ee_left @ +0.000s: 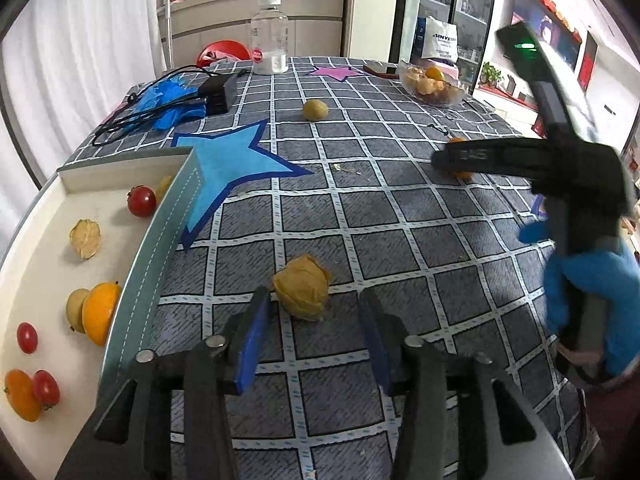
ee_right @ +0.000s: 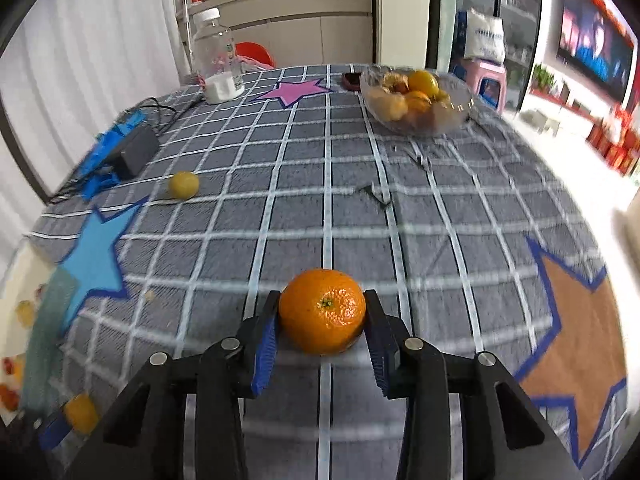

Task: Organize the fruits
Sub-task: 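Grasp the mandarin with the right tool while the left tool holds its fruit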

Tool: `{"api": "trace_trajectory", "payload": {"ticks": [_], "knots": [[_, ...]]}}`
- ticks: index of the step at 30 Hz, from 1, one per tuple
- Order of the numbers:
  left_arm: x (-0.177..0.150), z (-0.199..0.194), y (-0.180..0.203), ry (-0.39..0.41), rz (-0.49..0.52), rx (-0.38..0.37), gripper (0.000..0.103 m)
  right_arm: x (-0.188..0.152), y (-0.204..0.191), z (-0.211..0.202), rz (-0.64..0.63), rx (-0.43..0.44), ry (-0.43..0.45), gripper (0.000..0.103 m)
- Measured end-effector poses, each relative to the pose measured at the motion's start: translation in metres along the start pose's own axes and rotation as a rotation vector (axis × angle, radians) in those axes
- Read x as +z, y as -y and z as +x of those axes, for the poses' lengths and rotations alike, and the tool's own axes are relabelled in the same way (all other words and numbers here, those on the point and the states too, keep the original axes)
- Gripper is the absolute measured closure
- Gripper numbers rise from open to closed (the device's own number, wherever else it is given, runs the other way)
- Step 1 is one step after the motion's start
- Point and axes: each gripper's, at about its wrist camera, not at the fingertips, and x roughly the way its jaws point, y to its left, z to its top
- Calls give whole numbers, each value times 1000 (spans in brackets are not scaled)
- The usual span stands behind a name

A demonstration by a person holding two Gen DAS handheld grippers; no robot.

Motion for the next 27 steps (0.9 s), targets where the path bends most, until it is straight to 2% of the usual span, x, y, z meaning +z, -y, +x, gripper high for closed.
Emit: {"api": "trace_trajectory", "payload": {"ticks": [2,7,8,9,10,14,17,22,27], "knots": [[1,3,2,-9,6,21,39,-9,4,-10,25,45,-10,62],[7,7,3,-13,7,29,41,-58,24,-45,70,133,-2,62],[7,7,3,-7,4,35,49,-64,26,-49,77,138,4,62],[7,6,2,-1,1,33,67,-75,30,-58,92,143,20,62],[7,5,1,0,1,34,76,-80,33,-62,104,147,31,62],[2,-3,-1,1,-13,16,76,-102,42,-77,165,178,83,62],[-7,-15,0,14,-13,6,76,-104,47,-81,183,190,107,62],[-21,-27,4,38,8,22,76,-102,54,-78,233,214,106,62],[-32,-22,4,51,4,37,76,-103,53,-78,222,204,104,62]]}}
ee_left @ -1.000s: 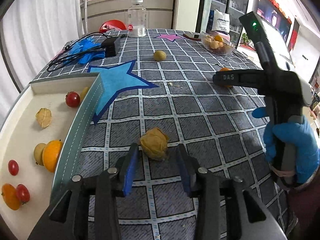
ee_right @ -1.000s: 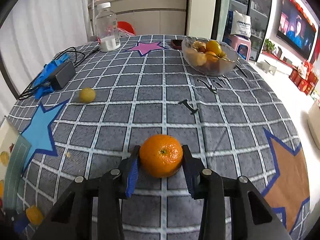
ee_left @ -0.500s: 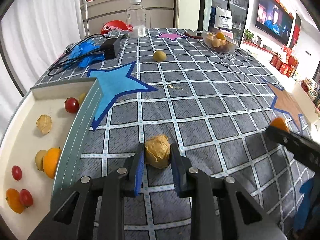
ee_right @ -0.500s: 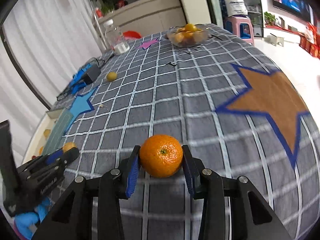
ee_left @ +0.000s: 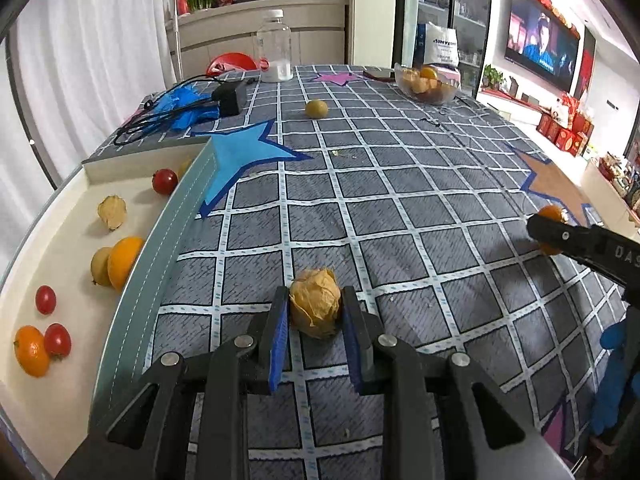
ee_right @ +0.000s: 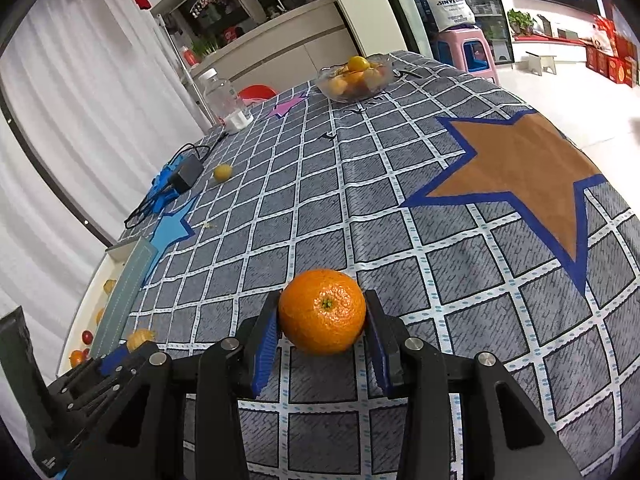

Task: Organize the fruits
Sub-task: 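Grasp the mandarin with the right tool while the left tool holds its fruit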

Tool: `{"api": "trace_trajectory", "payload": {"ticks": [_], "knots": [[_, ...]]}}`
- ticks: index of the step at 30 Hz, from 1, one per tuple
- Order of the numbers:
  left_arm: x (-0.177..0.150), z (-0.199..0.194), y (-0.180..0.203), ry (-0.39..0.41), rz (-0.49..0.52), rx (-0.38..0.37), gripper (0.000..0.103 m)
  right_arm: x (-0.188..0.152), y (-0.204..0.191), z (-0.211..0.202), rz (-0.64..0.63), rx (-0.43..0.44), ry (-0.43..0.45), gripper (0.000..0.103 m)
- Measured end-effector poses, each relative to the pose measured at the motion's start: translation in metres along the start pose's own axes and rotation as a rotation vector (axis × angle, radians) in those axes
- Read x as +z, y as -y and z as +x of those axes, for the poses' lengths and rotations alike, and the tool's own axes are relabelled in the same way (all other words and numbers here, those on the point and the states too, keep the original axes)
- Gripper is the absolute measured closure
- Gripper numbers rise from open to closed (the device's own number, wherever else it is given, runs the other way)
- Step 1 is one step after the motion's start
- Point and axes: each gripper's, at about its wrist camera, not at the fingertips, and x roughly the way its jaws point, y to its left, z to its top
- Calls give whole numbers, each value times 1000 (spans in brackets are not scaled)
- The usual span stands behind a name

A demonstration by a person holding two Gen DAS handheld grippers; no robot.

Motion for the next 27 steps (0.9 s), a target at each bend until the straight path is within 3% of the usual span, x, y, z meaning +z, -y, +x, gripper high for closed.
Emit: {"api": "trace_trajectory", "payload": {"ticks": [27], "knots": [[-2,-1,-7,7,-31,-41,75,-1,-4,2,-5,-10,-1,62]]}}
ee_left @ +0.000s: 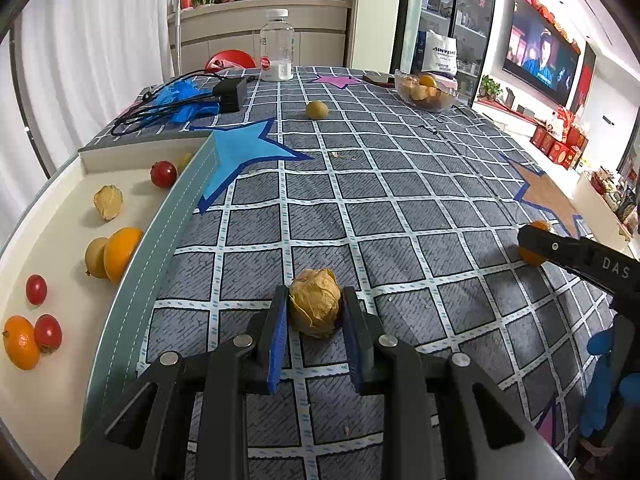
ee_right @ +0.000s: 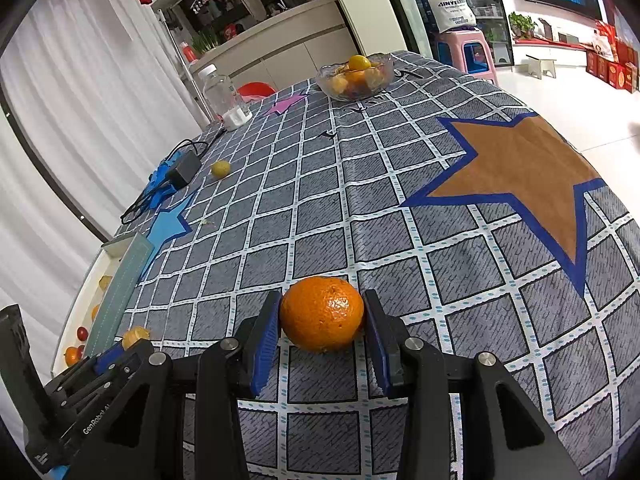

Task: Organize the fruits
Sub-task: 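Grasp the mandarin with the right tool while the left tool holds its fruit, then carry both held fruits over the white tray and open both tools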

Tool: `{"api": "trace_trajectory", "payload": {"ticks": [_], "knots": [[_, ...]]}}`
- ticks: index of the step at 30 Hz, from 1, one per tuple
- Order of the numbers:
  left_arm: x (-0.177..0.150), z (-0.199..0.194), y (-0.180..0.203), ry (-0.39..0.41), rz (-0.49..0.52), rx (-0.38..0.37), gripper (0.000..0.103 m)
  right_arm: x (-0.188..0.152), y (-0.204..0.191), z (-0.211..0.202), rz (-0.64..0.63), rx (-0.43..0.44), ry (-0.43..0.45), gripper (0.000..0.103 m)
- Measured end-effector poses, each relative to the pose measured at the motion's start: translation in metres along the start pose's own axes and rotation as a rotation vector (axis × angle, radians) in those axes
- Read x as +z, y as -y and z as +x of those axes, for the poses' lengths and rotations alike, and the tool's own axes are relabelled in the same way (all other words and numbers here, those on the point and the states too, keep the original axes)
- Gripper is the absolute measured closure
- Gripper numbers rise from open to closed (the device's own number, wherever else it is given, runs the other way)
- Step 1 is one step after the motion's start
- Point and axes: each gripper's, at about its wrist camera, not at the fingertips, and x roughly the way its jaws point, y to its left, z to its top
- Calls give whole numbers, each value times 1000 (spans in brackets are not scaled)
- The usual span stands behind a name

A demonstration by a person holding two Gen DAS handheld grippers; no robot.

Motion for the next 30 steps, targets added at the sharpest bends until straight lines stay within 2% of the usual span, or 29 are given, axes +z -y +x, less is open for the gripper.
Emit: {"api": "trace_trajectory", "payload": {"ticks": [14,18,21,26,30], "knots": [[0,0,-1,2,-4,-4,75,-1,-2,1,-7,-7,-2,62],[1,-3,-3,-7,-23,-42,75,-1,-6,2,-52,-31,-29,62],[3,-17,-6,1,-50,-107,75,0,-10,-2,-50,7,-62,62],[15,-50,-14,69,-23,-88,75,8,-31,-11,-76,32,-78,62],[24,-67,-38,91,-32,-62,75,12,-55,-15,-101,59,-87,62]]}}
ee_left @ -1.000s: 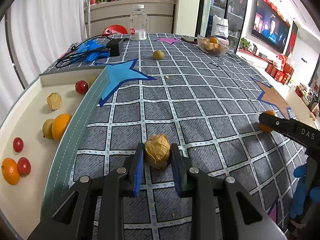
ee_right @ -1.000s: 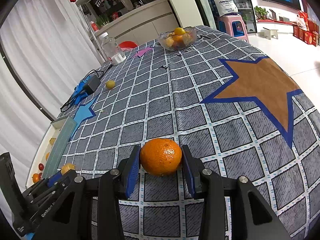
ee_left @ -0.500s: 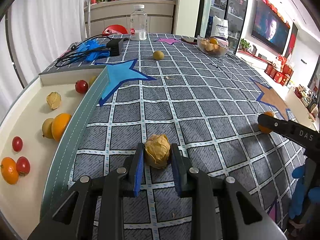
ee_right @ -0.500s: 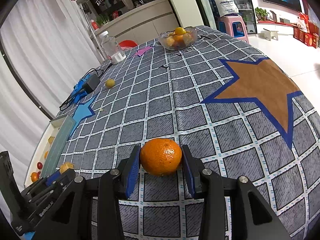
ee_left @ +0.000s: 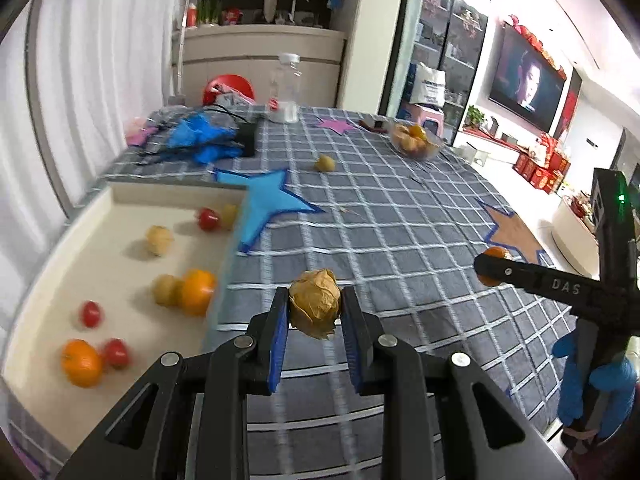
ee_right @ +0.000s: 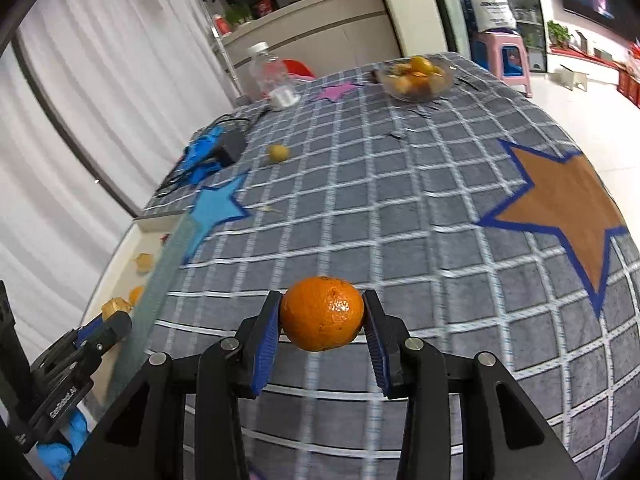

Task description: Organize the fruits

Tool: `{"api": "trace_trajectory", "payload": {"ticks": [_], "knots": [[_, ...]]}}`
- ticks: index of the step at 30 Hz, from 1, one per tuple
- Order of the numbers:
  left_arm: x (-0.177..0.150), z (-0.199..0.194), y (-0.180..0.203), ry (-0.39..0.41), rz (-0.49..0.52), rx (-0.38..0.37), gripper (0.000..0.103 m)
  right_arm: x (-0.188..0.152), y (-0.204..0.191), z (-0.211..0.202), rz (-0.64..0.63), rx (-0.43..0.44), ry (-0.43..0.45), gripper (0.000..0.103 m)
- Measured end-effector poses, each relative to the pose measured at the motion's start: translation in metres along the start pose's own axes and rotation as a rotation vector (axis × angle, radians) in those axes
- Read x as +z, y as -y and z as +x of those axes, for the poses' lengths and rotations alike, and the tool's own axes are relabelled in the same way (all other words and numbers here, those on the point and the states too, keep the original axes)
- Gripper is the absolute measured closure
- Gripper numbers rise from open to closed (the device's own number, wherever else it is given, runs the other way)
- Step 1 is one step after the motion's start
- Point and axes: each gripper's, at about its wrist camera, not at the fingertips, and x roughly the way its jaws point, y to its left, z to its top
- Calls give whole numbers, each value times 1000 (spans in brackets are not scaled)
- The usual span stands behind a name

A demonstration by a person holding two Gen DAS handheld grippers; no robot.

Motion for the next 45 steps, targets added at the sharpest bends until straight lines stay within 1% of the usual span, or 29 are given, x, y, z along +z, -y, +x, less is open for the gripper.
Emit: {"api": "trace_trajectory", "payload": {"ticks": [5,11,14,20,24,27,31,33,34,35,36,37,38,39,41,45], "knots": [[2,-14,-45,6,-31,90,75,8,-42,8,-46,64,-38,62],[-4,-20,-95,3,-95,162,75,9,-101,33,-145,119,-92,62],[-7,-20,-110,2,-109,188,75,6,-138,48,-220,135,-117,62],[-11,-15,-129,-11,-113,219,75,-3,-187,75,-297,170,-172,62],[-17,-5,-138,-38,-127,223,75,-10,-206,89,-341,174,-201,62],[-18,0,-141,-54,-129,228,75,-12,-218,98,-386,141,-210,62],[-20,4,-144,-71,-130,234,73,-15,-229,101,-456,100,-189,61],[-21,6,-144,-82,-130,237,68,-16,-234,103,-482,87,-192,60],[-22,7,-144,-87,-131,240,65,-17,-236,104,-491,86,-199,57],[-23,6,-144,-87,-131,240,58,-17,-238,104,-494,89,-203,45],[-23,6,-144,-87,-131,241,48,-16,-239,107,-497,88,-202,29],[-23,5,-143,-86,-132,244,44,-16,-240,105,-504,86,-187,24],[-24,4,-143,-84,-133,246,35,-15,-242,106,-510,82,-178,23],[-24,4,-143,-83,-133,246,30,-16,-244,103,-525,75,-165,23],[-25,2,-143,-83,-135,246,25,-17,-248,102,-541,67,-159,23],[-24,1,-142,-88,-133,248,20,-18,-249,95,-557,56,-147,23]]}}
